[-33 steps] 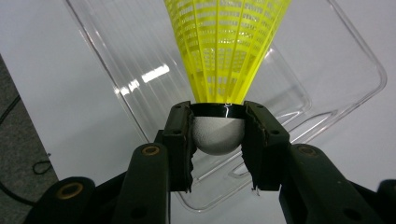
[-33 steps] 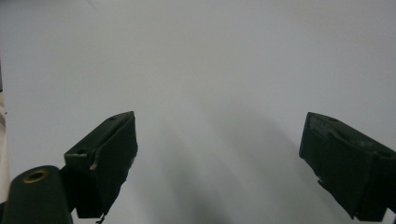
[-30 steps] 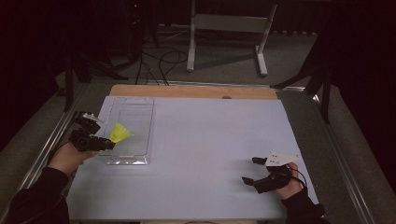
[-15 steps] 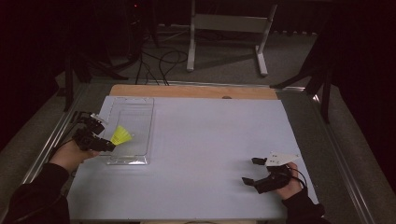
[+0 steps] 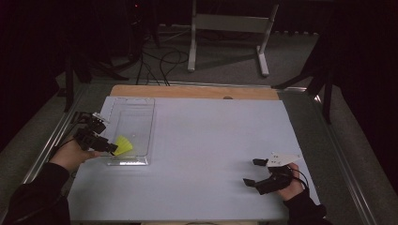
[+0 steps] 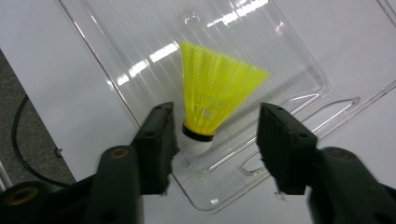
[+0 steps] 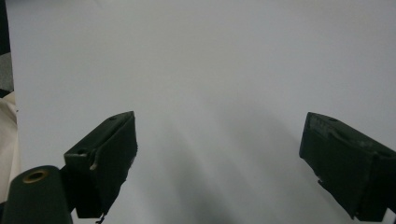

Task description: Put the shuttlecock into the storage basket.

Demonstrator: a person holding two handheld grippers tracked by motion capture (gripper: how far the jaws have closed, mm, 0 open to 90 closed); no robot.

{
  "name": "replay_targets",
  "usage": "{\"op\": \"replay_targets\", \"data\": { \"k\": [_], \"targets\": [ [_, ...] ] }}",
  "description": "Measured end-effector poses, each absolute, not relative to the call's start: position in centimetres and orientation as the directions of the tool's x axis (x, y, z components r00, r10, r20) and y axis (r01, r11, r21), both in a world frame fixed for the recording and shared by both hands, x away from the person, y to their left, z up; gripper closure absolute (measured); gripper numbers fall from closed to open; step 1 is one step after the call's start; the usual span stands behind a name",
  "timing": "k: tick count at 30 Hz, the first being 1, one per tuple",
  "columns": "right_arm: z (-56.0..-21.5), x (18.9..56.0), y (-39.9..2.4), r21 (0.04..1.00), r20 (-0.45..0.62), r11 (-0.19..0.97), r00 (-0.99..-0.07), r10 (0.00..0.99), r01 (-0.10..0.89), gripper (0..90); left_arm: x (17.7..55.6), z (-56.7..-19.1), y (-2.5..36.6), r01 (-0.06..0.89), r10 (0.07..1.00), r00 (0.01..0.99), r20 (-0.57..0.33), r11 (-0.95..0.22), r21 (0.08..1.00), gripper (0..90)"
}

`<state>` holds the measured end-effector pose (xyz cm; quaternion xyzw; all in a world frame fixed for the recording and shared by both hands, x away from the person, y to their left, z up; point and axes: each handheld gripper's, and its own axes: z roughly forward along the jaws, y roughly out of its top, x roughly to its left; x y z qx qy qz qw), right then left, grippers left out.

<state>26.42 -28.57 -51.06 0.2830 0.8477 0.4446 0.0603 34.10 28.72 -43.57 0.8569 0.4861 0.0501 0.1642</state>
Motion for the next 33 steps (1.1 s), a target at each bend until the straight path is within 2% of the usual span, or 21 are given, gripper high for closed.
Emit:
{"op": "replay_targets", "data": {
  "k": [6, 11, 13, 16, 18, 33],
  "targets": [
    [-51.0, 26.4, -28.6, 0.788, 0.147, 0.446, -0.833, 0.533, 0.424, 11.3, 34.0, -42.8, 28.2, 0.812, 0.853, 0.517, -0.061, -0.467, 0.350, 26.1],
    [-51.0, 26.4, -28.6, 0.788, 0.151, 0.444, -0.833, 0.533, 0.427, 11.2, 33.8, -42.5, 27.8, 0.799, 0.842, 0.536, -0.061, -0.483, 0.357, 21.5],
    [-51.0, 26.4, -28.5, 0.789, 0.147, 0.446, -0.833, 0.533, 0.424, 11.2, 33.9, -42.3, 27.6, 0.799, 0.832, 0.545, -0.107, -0.476, 0.368, 15.7],
    [-51.0, 26.4, -28.5, 0.789, 0.143, 0.447, -0.834, 0.533, 0.421, 11.2, 34.0, -42.1, 27.6, 0.795, 0.836, 0.538, -0.109, -0.459, 0.396, 11.3],
    [-51.0, 26.3, -28.6, 0.787, 0.147, 0.446, -0.833, 0.534, 0.425, 11.2, 34.0, -42.1, 27.6, 0.786, 0.825, 0.553, -0.116, -0.470, 0.401, 0.1],
    [-51.0, 26.3, -28.7, 0.790, 0.148, 0.441, -0.830, 0.537, 0.426, 11.2, 33.8, -41.4, 25.2, 0.697, 0.760, 0.636, -0.130, -0.495, 0.518, 0.0]
  ]
}}
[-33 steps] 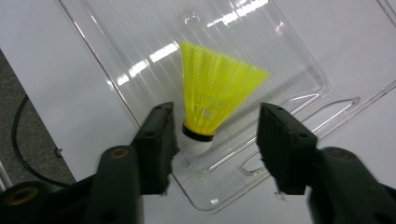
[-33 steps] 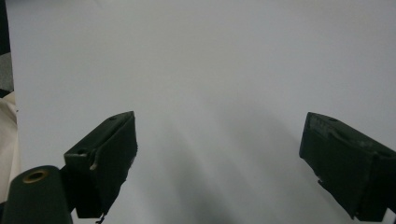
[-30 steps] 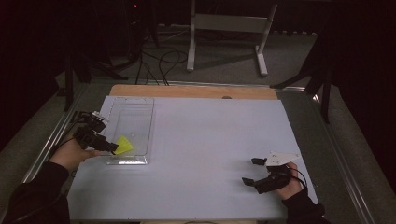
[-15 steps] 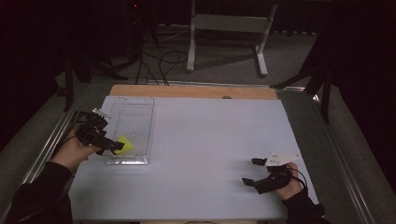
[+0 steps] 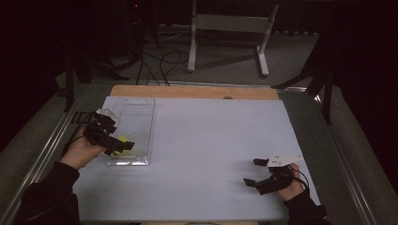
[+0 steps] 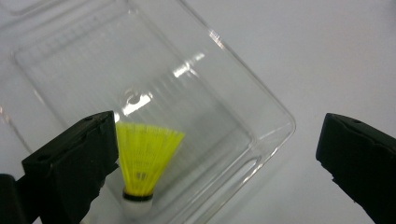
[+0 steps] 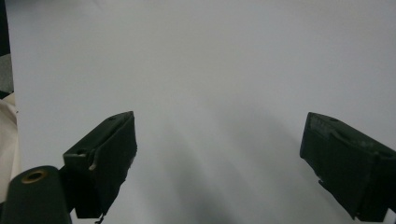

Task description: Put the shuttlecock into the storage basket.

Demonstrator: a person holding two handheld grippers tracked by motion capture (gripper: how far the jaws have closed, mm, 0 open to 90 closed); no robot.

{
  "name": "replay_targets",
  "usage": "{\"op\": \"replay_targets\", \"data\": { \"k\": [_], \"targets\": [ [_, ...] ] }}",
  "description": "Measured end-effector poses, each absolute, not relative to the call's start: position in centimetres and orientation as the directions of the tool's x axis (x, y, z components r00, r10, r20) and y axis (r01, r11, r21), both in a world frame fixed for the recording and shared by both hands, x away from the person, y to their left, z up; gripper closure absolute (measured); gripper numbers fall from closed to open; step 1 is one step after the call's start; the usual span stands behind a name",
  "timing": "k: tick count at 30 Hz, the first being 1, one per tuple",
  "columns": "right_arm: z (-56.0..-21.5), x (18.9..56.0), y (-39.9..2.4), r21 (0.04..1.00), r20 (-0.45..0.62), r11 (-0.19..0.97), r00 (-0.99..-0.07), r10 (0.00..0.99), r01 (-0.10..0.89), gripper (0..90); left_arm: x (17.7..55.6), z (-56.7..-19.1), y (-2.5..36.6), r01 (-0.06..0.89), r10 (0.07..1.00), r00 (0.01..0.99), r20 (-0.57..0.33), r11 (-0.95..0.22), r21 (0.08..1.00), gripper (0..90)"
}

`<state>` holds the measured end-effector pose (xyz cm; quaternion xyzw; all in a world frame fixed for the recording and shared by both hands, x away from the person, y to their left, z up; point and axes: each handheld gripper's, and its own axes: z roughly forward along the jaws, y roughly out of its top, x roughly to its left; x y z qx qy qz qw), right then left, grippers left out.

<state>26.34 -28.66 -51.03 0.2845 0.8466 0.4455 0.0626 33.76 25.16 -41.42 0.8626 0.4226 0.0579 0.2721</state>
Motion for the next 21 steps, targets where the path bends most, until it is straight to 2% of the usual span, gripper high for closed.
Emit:
{"op": "replay_targets", "data": {
  "k": [10, 21],
  "targets": [
    [-51.1, 26.3, -28.7, 0.788, 0.146, 0.443, -0.829, 0.540, 0.428, 11.2, 33.6, -41.5, 23.2, 0.598, 0.698, 0.713, -0.072, -0.551, 0.581, 0.1],
    [-51.1, 26.4, -28.7, 0.788, 0.148, 0.442, -0.829, 0.540, 0.429, 11.2, 33.9, -40.9, 20.9, 0.537, 0.640, 0.764, -0.082, -0.560, 0.631, 0.1]
  ]
}}
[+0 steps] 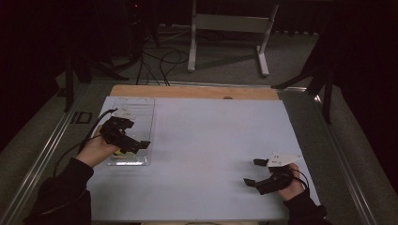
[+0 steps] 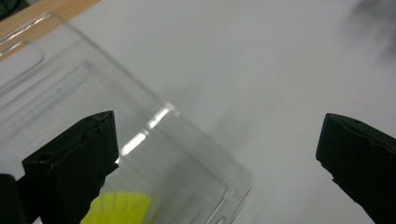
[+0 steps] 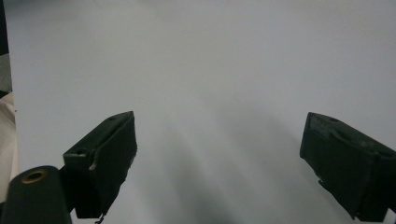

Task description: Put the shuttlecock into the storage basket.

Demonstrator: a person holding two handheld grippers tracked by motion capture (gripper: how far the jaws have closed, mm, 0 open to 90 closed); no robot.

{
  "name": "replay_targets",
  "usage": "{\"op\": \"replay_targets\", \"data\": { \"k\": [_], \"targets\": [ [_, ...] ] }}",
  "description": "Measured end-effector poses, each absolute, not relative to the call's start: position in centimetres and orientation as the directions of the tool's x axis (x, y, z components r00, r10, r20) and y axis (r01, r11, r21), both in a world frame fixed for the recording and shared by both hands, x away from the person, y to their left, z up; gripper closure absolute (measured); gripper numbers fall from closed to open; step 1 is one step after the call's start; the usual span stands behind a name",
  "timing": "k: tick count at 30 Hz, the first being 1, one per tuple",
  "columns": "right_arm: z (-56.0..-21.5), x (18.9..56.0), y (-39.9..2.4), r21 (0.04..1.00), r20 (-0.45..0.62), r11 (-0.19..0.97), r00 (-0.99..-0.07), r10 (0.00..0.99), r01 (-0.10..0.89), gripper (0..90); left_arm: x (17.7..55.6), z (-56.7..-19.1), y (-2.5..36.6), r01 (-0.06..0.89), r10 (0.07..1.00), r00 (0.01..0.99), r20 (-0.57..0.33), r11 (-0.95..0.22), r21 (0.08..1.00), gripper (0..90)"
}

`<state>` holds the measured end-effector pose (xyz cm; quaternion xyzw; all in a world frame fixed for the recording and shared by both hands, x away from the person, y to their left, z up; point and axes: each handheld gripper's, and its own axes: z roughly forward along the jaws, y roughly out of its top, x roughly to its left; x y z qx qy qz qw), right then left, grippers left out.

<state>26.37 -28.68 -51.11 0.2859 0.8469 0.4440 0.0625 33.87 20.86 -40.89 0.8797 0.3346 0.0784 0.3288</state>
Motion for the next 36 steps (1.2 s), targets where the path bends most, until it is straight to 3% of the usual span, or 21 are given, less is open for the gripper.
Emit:
{"op": "replay_targets", "data": {
  "k": [21, 36],
  "targets": [
    [-51.2, 26.4, -28.8, 0.786, 0.158, 0.438, -0.827, 0.539, 0.436, 11.3, 33.6, -40.7, 14.6, 0.431, 0.498, 0.861, -0.103, -0.608, 0.667, 0.1],
    [-51.3, 26.3, -28.9, 0.786, 0.159, 0.438, -0.827, 0.540, 0.437, 11.3, 32.2, -42.6, 10.9, 0.361, 0.387, 0.915, -0.116, -0.656, 0.663, 0.1]
  ]
}}
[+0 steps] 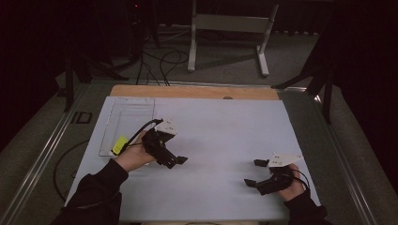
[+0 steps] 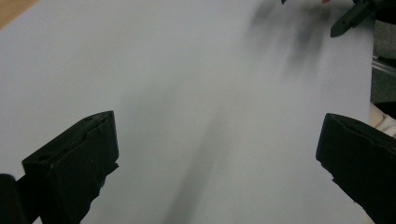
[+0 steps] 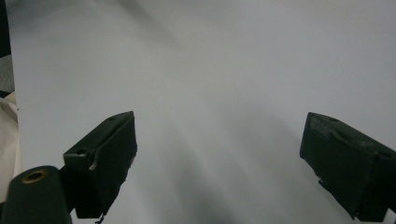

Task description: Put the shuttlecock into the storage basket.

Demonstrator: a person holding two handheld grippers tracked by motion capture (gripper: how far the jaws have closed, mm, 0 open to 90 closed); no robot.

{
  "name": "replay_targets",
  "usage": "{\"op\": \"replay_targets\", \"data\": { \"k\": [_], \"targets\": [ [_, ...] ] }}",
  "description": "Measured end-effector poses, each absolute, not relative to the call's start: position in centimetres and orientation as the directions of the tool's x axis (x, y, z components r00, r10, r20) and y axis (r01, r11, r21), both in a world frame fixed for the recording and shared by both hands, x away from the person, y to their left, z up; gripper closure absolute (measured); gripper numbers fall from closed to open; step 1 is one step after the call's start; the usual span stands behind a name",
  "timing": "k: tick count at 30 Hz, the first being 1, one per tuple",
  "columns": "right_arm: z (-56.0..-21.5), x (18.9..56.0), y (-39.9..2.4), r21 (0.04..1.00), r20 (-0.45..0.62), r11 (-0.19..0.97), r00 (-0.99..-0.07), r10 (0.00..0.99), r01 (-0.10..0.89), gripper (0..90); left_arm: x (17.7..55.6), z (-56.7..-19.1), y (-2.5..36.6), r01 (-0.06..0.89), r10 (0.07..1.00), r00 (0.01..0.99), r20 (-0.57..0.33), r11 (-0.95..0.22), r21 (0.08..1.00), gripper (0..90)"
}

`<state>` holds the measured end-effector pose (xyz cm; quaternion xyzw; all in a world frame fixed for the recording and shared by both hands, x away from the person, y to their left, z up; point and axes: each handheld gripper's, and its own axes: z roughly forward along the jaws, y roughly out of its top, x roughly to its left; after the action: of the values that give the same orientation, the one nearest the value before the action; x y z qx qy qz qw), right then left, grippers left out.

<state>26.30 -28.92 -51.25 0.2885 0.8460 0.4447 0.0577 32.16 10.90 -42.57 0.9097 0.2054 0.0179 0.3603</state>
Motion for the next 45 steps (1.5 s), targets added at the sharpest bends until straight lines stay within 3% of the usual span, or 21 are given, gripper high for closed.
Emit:
{"op": "replay_targets", "data": {
  "k": [24, 45],
  "targets": [
    [-51.4, 26.2, -28.8, 0.777, 0.164, 0.447, -0.828, 0.536, 0.444, 11.3, 28.9, -47.6, 12.9, 0.364, 0.334, 0.927, -0.171, -0.690, 0.626, 0.1],
    [-51.5, 26.1, -28.7, 0.770, 0.152, 0.466, -0.835, 0.529, 0.435, 11.3, 26.1, -50.0, 18.4, 0.427, 0.392, 0.898, -0.201, -0.665, 0.613, 0.1]
  ]
}}
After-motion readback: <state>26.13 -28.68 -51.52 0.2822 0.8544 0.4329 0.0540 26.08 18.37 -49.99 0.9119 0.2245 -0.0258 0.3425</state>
